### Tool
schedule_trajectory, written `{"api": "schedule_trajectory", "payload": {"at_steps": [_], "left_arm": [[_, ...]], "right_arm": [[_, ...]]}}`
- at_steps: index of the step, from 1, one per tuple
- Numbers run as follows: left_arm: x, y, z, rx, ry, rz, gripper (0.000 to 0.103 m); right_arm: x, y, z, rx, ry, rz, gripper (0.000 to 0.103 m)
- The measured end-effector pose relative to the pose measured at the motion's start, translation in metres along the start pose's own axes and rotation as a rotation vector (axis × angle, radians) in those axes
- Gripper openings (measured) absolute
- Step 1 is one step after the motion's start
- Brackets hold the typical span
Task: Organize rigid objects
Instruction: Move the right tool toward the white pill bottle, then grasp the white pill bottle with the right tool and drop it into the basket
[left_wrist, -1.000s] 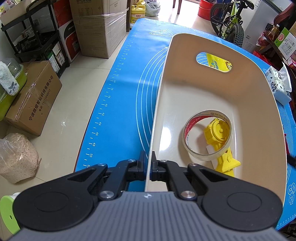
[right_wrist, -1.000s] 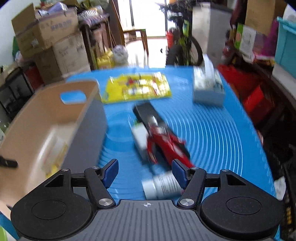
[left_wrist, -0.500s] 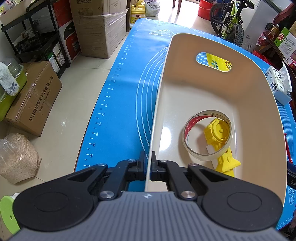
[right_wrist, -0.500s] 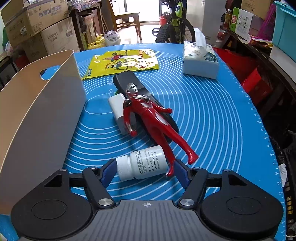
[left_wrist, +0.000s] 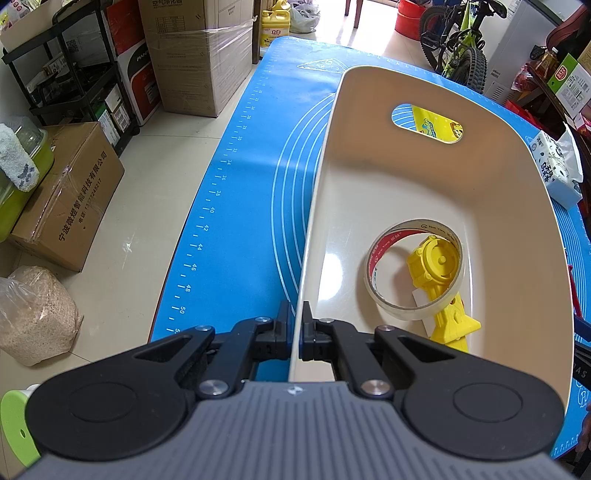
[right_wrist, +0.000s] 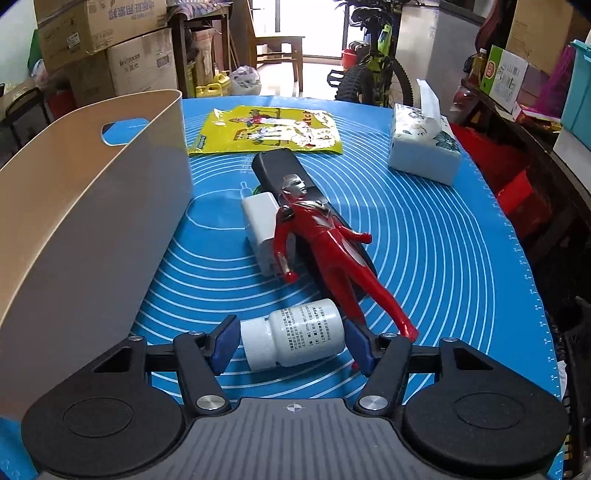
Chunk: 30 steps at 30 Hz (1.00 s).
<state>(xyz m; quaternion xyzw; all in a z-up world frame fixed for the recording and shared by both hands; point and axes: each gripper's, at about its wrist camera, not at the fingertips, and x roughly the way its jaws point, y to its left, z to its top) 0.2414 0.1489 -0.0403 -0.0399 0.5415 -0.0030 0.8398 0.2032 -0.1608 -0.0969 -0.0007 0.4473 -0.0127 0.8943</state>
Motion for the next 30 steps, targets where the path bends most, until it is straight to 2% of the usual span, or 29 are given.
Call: {"api": "schedule_trajectory", "payload": {"at_steps": [14,20,30], "left_arm": [[0.0,0.0,0.0,0.0,0.0,0.001,0.005],[0.0,0.0,0.0,0.0,0.0,0.001,0.005],[0.0,0.0,0.0,0.001,0.0,0.001,0.005]], "right_arm": [[-0.007,0.003,-0.001,-0.008,-0.043,-0.021,0.065],[-0.033,0.002,0.015,0.02,-0.127,-0.008,0.065],[-0.076,0.031,0.056,0.001,-0.28,0.088,0.065]]}}
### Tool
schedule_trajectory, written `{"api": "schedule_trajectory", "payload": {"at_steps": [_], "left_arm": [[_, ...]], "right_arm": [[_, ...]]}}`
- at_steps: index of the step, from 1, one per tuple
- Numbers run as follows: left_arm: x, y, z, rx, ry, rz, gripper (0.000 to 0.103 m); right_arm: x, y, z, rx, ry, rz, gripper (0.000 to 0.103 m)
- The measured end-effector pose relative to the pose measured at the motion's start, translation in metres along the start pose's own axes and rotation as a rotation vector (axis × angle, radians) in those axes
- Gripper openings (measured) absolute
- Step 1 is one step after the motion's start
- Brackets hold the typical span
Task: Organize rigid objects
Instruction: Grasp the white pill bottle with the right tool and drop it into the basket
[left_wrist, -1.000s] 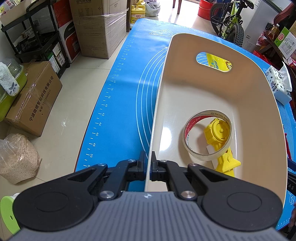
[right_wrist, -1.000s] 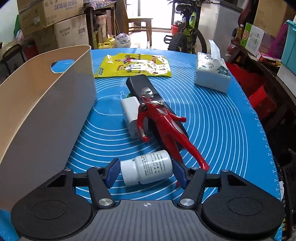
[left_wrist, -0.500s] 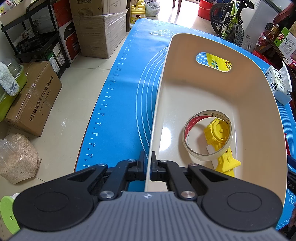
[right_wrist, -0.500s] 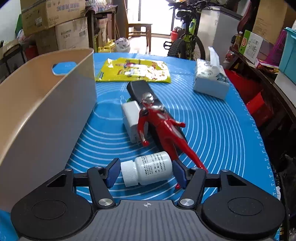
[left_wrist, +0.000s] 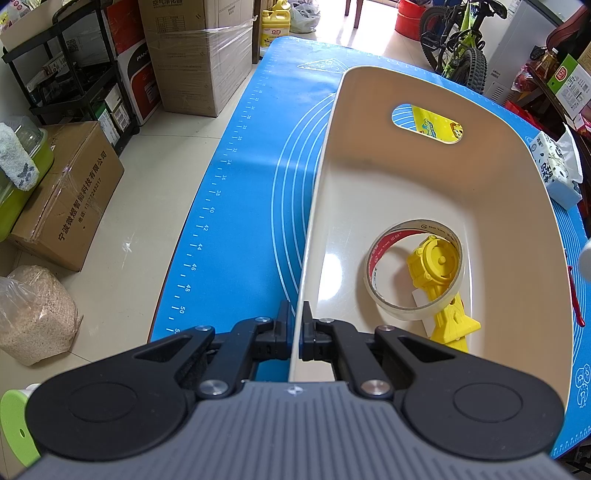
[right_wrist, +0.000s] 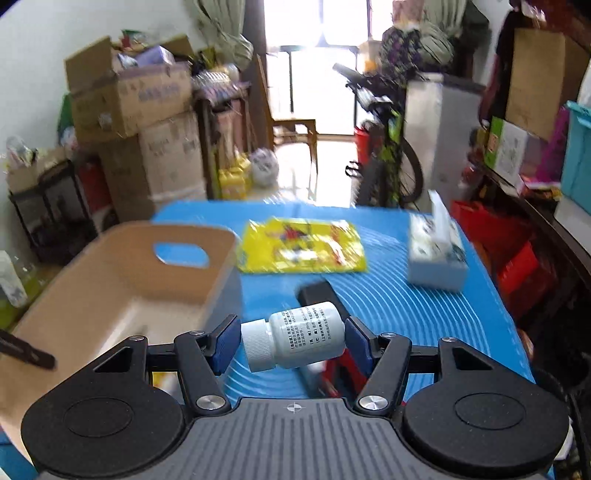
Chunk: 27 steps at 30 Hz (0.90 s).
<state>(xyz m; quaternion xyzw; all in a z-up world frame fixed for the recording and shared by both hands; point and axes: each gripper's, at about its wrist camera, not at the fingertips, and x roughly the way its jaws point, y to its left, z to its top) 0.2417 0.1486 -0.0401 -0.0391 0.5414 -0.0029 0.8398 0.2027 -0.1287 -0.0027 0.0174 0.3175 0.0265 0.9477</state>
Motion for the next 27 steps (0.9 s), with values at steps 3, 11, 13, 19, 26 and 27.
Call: {"api": "schedule_trajectory", "payload": {"at_steps": [3,11,13,19,26,27], "left_arm": [[0.0,0.0,0.0,-0.001,0.0,0.0,0.005],[0.0,0.0,0.001,0.002,0.0,0.002,0.005],[0.0,0.0,0.001,0.002,0.0,0.002,0.005],[-0.001,0.0,0.001,0.004,0.0,0.004,0.004],[-0.001,0.0,0.001,0.004,0.0,0.004,0.004],[-0.001,0.0,0.001,0.004,0.0,0.004,0.004]], "right_arm": [[0.002,0.015,0.011,-0.015,-0.008,0.043,0.065],[0.031,0.065,0.021,-0.073,0.064,0.158,0.065],[0.037,0.078,0.021,-0.089,0.081,0.183,0.065],[0.054,0.115,0.017,-0.168,0.139,0.218,0.065],[0.075,0.132,0.007,-0.192,0.228,0.229,0.065],[0.078,0.132,0.005,-0.181,0.246,0.236,0.065]]}}
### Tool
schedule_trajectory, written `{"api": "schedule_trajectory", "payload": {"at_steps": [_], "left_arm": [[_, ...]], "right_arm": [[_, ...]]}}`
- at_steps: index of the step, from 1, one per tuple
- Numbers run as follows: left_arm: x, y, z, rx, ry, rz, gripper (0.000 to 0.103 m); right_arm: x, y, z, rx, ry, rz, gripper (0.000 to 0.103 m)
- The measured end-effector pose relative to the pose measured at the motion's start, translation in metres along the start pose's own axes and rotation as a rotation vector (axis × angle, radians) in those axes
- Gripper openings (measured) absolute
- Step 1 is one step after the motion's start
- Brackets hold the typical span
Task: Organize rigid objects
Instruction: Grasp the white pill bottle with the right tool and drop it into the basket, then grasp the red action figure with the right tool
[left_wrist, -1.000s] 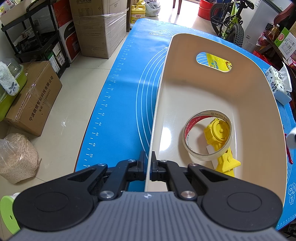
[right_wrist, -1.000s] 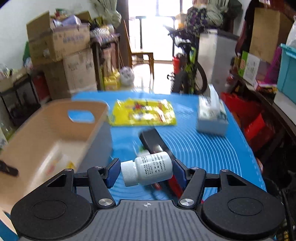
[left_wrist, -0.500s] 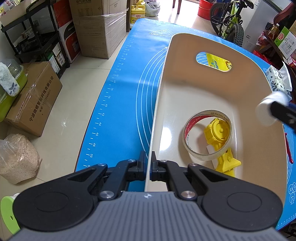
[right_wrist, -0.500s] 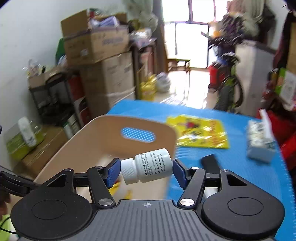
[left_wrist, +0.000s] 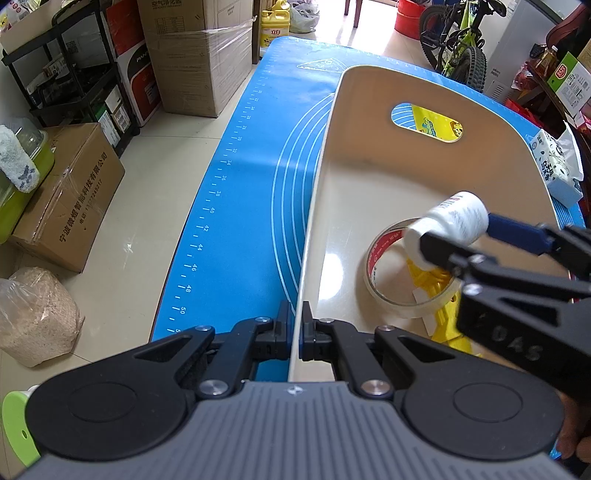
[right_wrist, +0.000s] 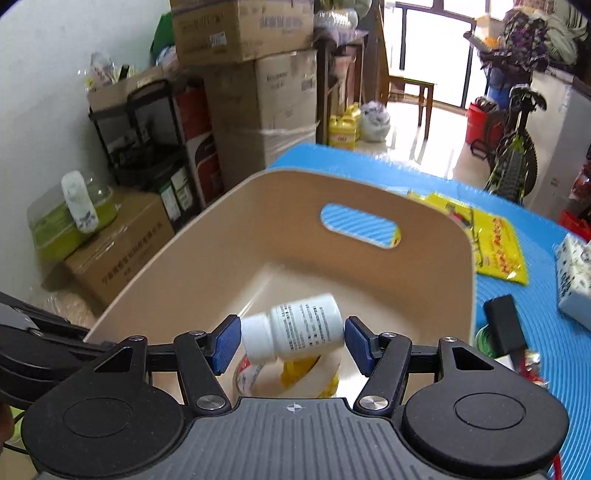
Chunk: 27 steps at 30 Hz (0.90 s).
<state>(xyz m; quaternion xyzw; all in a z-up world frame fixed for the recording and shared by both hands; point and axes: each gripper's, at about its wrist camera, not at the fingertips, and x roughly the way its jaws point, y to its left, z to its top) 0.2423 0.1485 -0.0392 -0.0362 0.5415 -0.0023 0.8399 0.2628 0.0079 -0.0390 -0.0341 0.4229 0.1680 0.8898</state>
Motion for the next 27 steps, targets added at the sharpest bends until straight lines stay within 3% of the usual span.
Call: {"api": "schedule_trajectory", "payload": {"at_steps": [3,9,17,23,27], "left_arm": [[0.0,0.0,0.0,0.001,0.0,0.0,0.004],[0.0,0.0,0.0,0.001,0.0,0.001,0.004],[0.0,0.0,0.001,0.001,0.0,0.001,0.005],[0.001,0.0,0.001,0.0,0.005,-0.001,0.005],[0.001,-0.001,0.001,0.0,0.006,-0.001,0.005]], "right_arm": [[0.009,-0.004,-0.003,0.033,0.038,-0.003,0.046],[0.015,-0.013,-0.007,0.085,0.082,0.023,0.048],[-0.009,-0.027,-0.005,0.128,0.001,0.037,0.05],[-0.046,-0.056,0.0,0.139,-0.117,-0.042,0.05],[-0.062,-0.087,-0.002,0.152,-0.134,-0.114,0.05]]}}
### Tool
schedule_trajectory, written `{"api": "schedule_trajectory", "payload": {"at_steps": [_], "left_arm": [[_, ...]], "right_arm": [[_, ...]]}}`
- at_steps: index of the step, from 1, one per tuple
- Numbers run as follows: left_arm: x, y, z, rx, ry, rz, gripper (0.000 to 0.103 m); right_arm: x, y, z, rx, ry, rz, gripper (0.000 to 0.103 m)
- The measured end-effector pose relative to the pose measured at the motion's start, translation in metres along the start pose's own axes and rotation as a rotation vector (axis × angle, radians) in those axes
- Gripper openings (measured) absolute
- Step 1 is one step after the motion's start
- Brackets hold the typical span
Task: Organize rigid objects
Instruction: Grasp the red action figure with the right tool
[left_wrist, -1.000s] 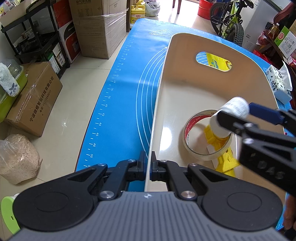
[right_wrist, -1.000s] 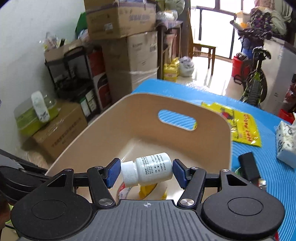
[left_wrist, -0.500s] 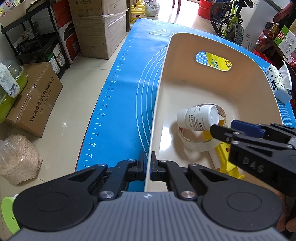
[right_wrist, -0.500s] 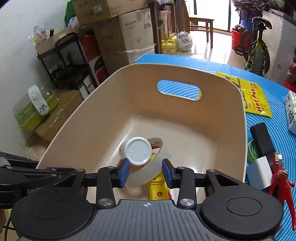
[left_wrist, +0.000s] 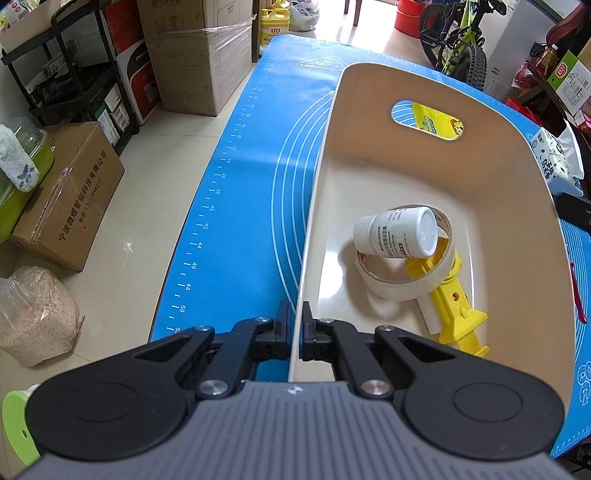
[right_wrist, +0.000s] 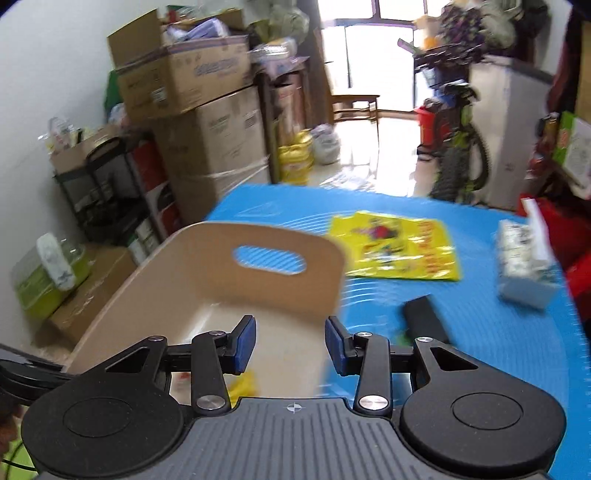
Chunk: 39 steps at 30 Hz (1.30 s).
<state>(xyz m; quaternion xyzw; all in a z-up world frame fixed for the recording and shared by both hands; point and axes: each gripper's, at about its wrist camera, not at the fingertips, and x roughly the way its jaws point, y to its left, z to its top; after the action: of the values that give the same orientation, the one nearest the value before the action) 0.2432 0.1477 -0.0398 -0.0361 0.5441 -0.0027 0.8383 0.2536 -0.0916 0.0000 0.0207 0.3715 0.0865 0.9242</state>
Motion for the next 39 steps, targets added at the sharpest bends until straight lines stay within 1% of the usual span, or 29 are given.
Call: {"api": "schedule_trajectory", "payload": {"at_steps": [5,8,13,20,31,33,35,36,39], "left_arm": [[0.0,0.0,0.0,0.001,0.0,0.001,0.005],[0.0,0.0,0.0,0.0,0.0,0.001,0.005],[0.0,-0.001,0.0,0.0,0.0,0.001,0.005],[0.0,-0.001,0.0,0.001,0.0,0.001,0.005],[0.0,-0.001,0.0,0.0,0.0,0.001,0.005],[0.0,-0.001,0.0,0.0,0.0,0.001,0.005],[0.0,-0.001,0.0,0.001,0.0,0.002,0.005],[0.0,-0.001,0.0,0.0,0.0,0.002,0.005],[0.0,-0.001,0.0,0.0,0.0,0.002,0.005]], "right_arm": [[-0.002,-0.046,-0.009,0.034,0.026,-0.111,0.05],[0.004,-0.07,-0.019,0.032,0.057,-0.174,0.05],[0.017,-0.092,-0.031,0.023,0.083,-0.21,0.05],[0.029,-0.094,-0.048,-0.023,0.136,-0.231,0.05],[0.059,-0.101,-0.055,-0.044,0.191,-0.24,0.05],[0.06,-0.1,-0.057,-0.043,0.184,-0.225,0.043],[0.057,-0.095,-0.059,-0.072,0.162,-0.221,0.037],[0.055,-0.092,-0.06,-0.088,0.155,-0.214,0.035],[0.049,-0.091,-0.061,-0.077,0.137,-0.197,0.034]]}}
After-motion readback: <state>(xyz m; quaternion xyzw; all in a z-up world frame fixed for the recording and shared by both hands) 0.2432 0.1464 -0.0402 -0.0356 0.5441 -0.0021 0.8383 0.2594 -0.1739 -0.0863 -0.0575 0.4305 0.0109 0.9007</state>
